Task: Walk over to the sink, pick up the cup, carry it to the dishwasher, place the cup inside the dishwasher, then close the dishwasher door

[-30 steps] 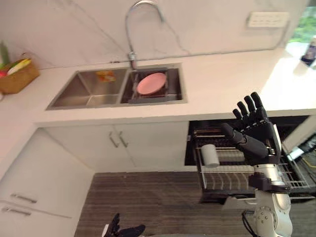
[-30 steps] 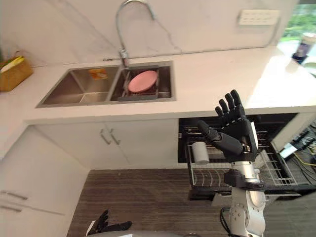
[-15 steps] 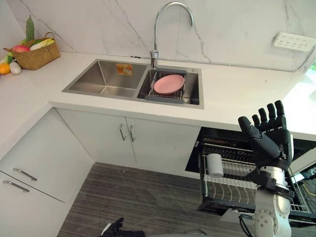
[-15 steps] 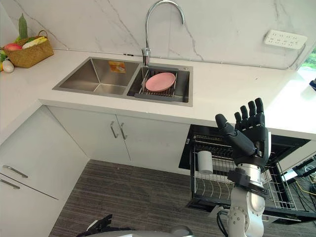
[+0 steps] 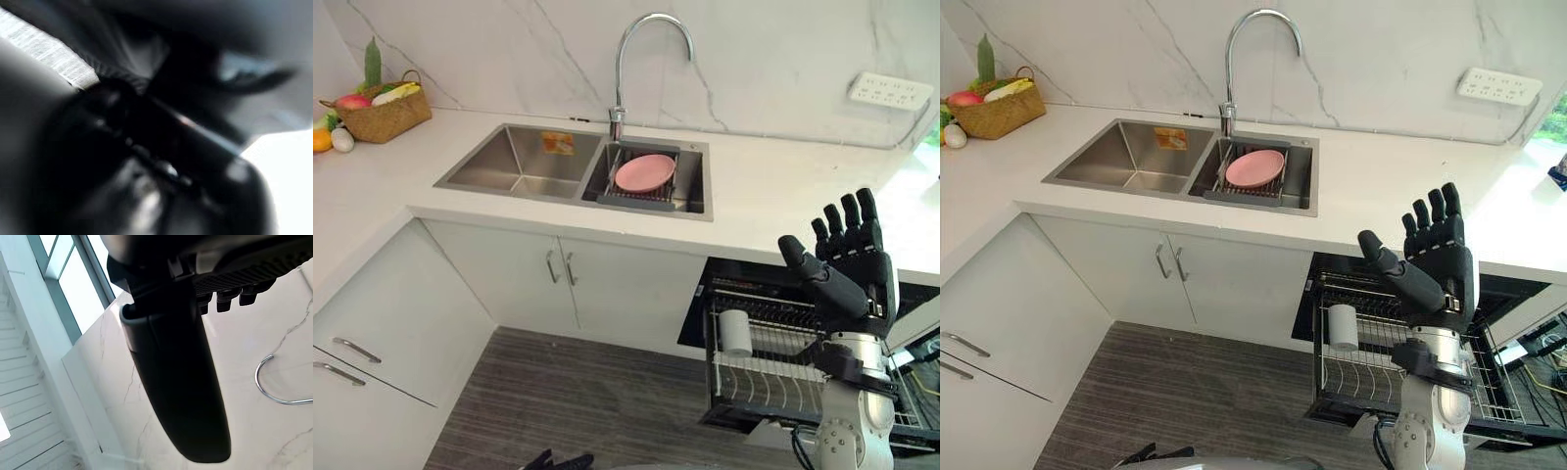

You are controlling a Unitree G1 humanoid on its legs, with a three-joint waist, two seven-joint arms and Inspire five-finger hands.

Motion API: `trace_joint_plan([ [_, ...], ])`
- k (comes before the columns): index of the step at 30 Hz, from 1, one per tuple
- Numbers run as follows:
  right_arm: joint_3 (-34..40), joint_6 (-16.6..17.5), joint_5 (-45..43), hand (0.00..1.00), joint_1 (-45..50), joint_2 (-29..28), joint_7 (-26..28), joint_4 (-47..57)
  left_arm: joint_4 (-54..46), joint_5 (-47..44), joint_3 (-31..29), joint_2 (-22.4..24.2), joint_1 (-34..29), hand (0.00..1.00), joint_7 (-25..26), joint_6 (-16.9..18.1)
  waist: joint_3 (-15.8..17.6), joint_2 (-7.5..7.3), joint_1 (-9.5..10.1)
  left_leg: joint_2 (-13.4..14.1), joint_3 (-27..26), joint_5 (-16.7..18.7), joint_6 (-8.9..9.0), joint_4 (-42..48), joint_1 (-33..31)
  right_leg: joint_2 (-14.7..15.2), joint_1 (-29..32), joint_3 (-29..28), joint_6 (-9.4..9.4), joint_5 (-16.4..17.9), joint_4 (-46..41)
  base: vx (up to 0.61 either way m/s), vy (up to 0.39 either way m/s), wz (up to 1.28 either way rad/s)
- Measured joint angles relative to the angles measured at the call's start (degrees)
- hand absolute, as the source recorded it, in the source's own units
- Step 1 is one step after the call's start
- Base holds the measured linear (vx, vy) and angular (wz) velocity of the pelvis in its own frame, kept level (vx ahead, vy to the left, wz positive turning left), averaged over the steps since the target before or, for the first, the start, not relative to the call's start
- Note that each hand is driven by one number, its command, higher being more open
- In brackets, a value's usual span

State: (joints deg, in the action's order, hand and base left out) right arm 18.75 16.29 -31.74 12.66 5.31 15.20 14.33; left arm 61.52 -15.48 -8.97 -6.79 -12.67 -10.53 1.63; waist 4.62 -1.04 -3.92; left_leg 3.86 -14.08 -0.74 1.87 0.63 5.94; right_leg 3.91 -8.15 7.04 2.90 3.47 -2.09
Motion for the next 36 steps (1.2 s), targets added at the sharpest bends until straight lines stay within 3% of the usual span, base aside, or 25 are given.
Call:
trace_joint_plan([
  [1, -0.49, 1.21, 0.56, 1.00, -0.57, 1.22, 0.54, 0.09, 0.18, -2.83, -0.94, 0.61, -0.10, 1.00, -0.82, 0.84, 0.34, 1.06, 0.04, 2.19, -0.02, 4.18, 0.61, 7.71, -3.53, -1.16, 0.28, -0.29, -0.57, 0.79, -0.82, -0.05, -0.129, -0.21],
  [3, -0.37, 1.94, 0.45, 1.00, -0.62, 2.84, 0.55, 0.74, 0.11, -6.60, -1.59, 1.01, -0.09, 1.00, -1.12, 1.30, 1.24, 2.65, 0.00, 4.84, 0.51, 7.69, 1.40, 15.77, -6.57, -2.64, 0.38, -0.27, -1.78, 1.96, -1.81, -0.04, -0.084, -0.08],
  [5, 0.56, 2.33, 0.42, 1.00, -0.51, 3.11, 0.43, 1.33, 0.29, -9.51, -3.48, 1.70, 0.08, 1.00, -1.26, 0.88, 1.84, 3.55, -0.50, 6.50, -0.05, 8.41, 1.72, 23.98, -10.30, -2.88, 0.19, 0.35, -2.20, 2.38, -2.42, 0.00, -0.018, 0.11],
  [7, 1.82, 2.43, 0.46, 1.00, -0.48, 3.01, -0.51, 1.61, 0.03, -11.10, -6.68, 3.48, -0.34, 1.00, -1.93, 0.25, 2.85, 3.21, -0.32, 6.43, -0.38, 7.71, 3.16, 29.21, -13.14, -1.14, 0.03, 0.59, -2.39, 3.24, -4.12, 0.04, -0.002, 0.12],
  [10, 2.29, 2.76, 0.41, 1.00, -1.28, 2.11, -2.54, 1.57, 0.02, -11.05, -7.15, 3.69, -0.50, 1.00, -2.22, -0.65, 2.99, 2.96, -0.22, 3.90, 1.45, 8.37, 1.83, 19.79, -11.47, 1.30, 0.04, 0.33, -1.29, 4.48, -5.39, 0.06, 0.066, 0.05],
  [12, 1.81, 2.76, 0.46, 1.00, -2.33, 1.71, -3.55, 1.57, -0.02, -10.40, -7.65, 4.12, -1.10, 1.00, -2.71, -0.75, 3.15, 3.10, -0.05, 1.86, 8.10, 5.84, 2.74, 7.89, -10.17, 3.47, 0.05, -0.98, 0.66, 5.74, -6.20, 0.11, 0.195, -0.19],
  [14, 0.49, 2.75, 0.60, 1.00, -2.61, 1.37, -4.19, 1.55, 0.05, -10.45, -8.71, 4.42, -1.63, 1.00, -3.13, -0.49, 3.74, 3.03, 0.66, 0.96, 8.66, 2.12, 4.80, 7.00, -7.28, 4.56, -1.42, -2.95, 2.24, 6.95, -6.49, 0.21, 0.286, -0.57],
  [15, -0.69, 2.76, 0.84, 1.00, -2.74, 1.28, -4.13, 1.65, -0.07, -10.63, -8.92, 4.46, -1.66, 1.00, -3.25, -0.10, 4.08, 3.05, 1.38, 0.29, 8.58, 2.62, 4.03, 9.58, -6.96, 5.07, -2.31, -4.29, 2.37, 7.04, -6.27, 0.29, 0.336, -0.86],
  [16, -2.20, 2.77, 1.66, 1.00, -3.18, 1.26, -4.15, 1.64, -0.02, -10.64, -9.25, 4.10, -1.30, 1.00, -3.30, 0.01, 4.46, 2.32, 1.46, -0.25, 7.07, 6.32, 1.00, 15.13, -7.76, 6.27, -3.20, -5.67, 3.82, 7.91, -6.34, 0.22, 0.258, -0.63],
  [17, -2.39, 2.77, 1.66, 1.00, -3.27, 1.28, -4.17, 1.64, 0.00, -10.57, -9.21, 4.02, -1.27, 1.00, -3.31, -0.02, 4.43, 2.31, 1.48, -0.32, 6.77, 6.94, 1.15, 16.05, -8.02, 6.46, -3.21, -5.95, 4.04, 8.06, -6.36, 0.21, 0.249, -0.49],
  [20, -2.31, 3.02, 1.59, 1.00, -3.44, 1.11, -4.58, 1.88, 0.03, -10.19, -9.19, 3.43, -0.51, 1.00, -3.33, -0.67, 4.24, 2.11, 1.18, -1.87, 4.50, 12.33, -1.61, 22.55, -9.76, 9.09, -3.22, -6.85, 6.38, 8.84, -6.87, 0.25, 0.246, -0.25],
  [22, -0.98, 3.01, 1.58, 1.00, -3.14, 0.55, -4.83, 1.89, 1.39, -10.20, -9.19, 3.43, 0.65, 1.00, -3.09, -1.29, 4.18, 2.06, 1.29, -3.65, 3.12, 13.99, -3.00, 21.44, -8.28, 11.14, -1.13, -5.16, 6.41, 8.84, -12.45, 0.27, 0.227, -0.17],
  [23, -0.96, 3.01, 1.61, 1.00, -3.17, 0.29, -5.03, 1.90, 1.67, -10.19, -9.17, 3.40, 0.72, 1.00, -3.05, -1.39, 4.22, 2.01, 1.31, -4.07, 2.72, 14.04, -3.30, 20.37, -7.29, 11.67, 0.37, -4.59, 6.07, 9.02, -15.79, 0.17, 0.142, -0.22],
  [24, -1.13, 3.01, 1.76, 1.00, -3.15, -0.14, -5.25, 1.92, 2.03, -10.08, -9.09, 3.35, 0.69, 1.00, -3.00, -1.44, 4.43, 1.71, 1.47, -5.00, 1.89, 14.00, -3.96, 17.84, -4.62, 13.23, 3.86, -2.92, 3.22, 9.15, -24.68, 0.21, 0.169, -0.29],
  [25, -1.30, 3.02, 2.73, 1.00, -3.14, -0.43, -5.63, 1.98, 2.05, -9.63, -8.66, 3.14, 0.45, 1.00, -2.95, -1.44, 4.61, 1.24, 1.60, -5.95, 1.17, 14.10, -4.66, 15.07, -1.69, 15.03, 7.33, -1.04, -1.40, 7.78, -33.53, 0.20, 0.163, -0.32],
  [26, -1.44, 3.02, 2.93, 1.00, -3.10, -0.44, -5.78, 1.98, 2.02, -9.28, -8.21, 2.93, 0.28, 1.00, -2.93, -1.44, 4.29, 1.02, 1.61, -6.36, 0.84, 14.20, -4.98, 13.62, -0.38, 15.73, 8.93, -0.79, -3.02, 6.77, -37.30, 0.25, 0.167, -0.22],
  [27, -1.65, 3.07, 3.21, 1.00, -3.00, -0.66, -6.21, 2.04, 1.93, -8.94, -6.52, 1.84, 0.03, 1.00, -2.87, -1.51, 3.73, 0.70, 1.34, -6.96, 0.72, 14.60, -5.83, 11.56, 1.34, 15.33, 12.09, -1.26, -2.33, 7.13, -43.37, 0.23, 0.094, -0.12],
  [28, -1.58, 3.09, 3.17, 1.00, -2.90, -0.73, -6.46, 2.24, 1.69, -7.74, -4.59, 0.80, 0.03, 1.00, -2.92, -1.66, 3.12, 0.07, 1.30, -7.18, 0.68, 14.14, -5.47, 9.55, 2.62, 13.33, 14.66, -0.23, -0.98, 8.56, -46.60, 0.25, 0.067, -0.04],
  [29, -1.49, 3.10, 3.14, 1.00, -2.88, -0.70, -6.45, 2.31, 1.51, -7.08, -3.94, 0.51, 0.13, 1.00, -3.00, -1.91, 2.93, 0.09, 1.23, -7.12, 0.71, 13.89, -5.33, 8.68, 3.27, 12.25, 15.55, 0.98, -0.84, 9.48, -46.88, 0.30, 0.025, 0.03],
  [31, -1.14, 3.09, 2.64, 1.00, -2.86, -0.65, -6.37, 2.34, 1.36, -2.78, -2.85, -0.10, 1.12, 1.00, -4.36, -2.61, 3.13, 0.09, 0.69, -6.24, 1.53, 13.67, -5.18, 6.27, 5.11, 8.83, 18.65, 9.17, -2.08, 13.69, -45.04, 0.34, -0.026, 0.12],
  [34, -1.06, 3.10, 2.69, 1.00, -2.84, -0.63, -6.13, 1.99, 1.43, -0.63, -0.82, -0.01, 2.30, 1.00, -5.56, -2.48, 4.60, 1.45, 0.21, -3.47, 2.99, 14.15, -4.24, 6.62, 7.32, 5.47, 21.87, 15.08, -4.11, 15.07, -39.83, 0.33, -0.088, 0.09],
  [35, -1.12, 3.19, 2.66, 1.00, -2.71, -0.64, -5.84, 1.97, 1.44, -0.59, 0.07, -0.42, 2.23, 1.00, -5.77, -2.39, 4.73, 1.61, 0.21, -2.41, 2.64, 15.33, -2.22, 8.66, 8.42, 3.16, 22.60, 15.46, -4.64, 12.79, -32.13, 0.48, -0.135, -0.03],
  [36, -1.31, 4.02, 2.63, 1.00, -2.03, -0.46, -5.55, 2.12, 1.60, -0.57, 0.80, -1.25, 1.87, 1.00, -5.74, -2.18, 4.04, 0.28, 0.07, -3.10, 2.63, 17.44, -0.06, 12.44, 9.00, 2.99, 21.81, 14.25, -7.90, 2.54, -24.51, 0.49, -0.136, -0.02],
])
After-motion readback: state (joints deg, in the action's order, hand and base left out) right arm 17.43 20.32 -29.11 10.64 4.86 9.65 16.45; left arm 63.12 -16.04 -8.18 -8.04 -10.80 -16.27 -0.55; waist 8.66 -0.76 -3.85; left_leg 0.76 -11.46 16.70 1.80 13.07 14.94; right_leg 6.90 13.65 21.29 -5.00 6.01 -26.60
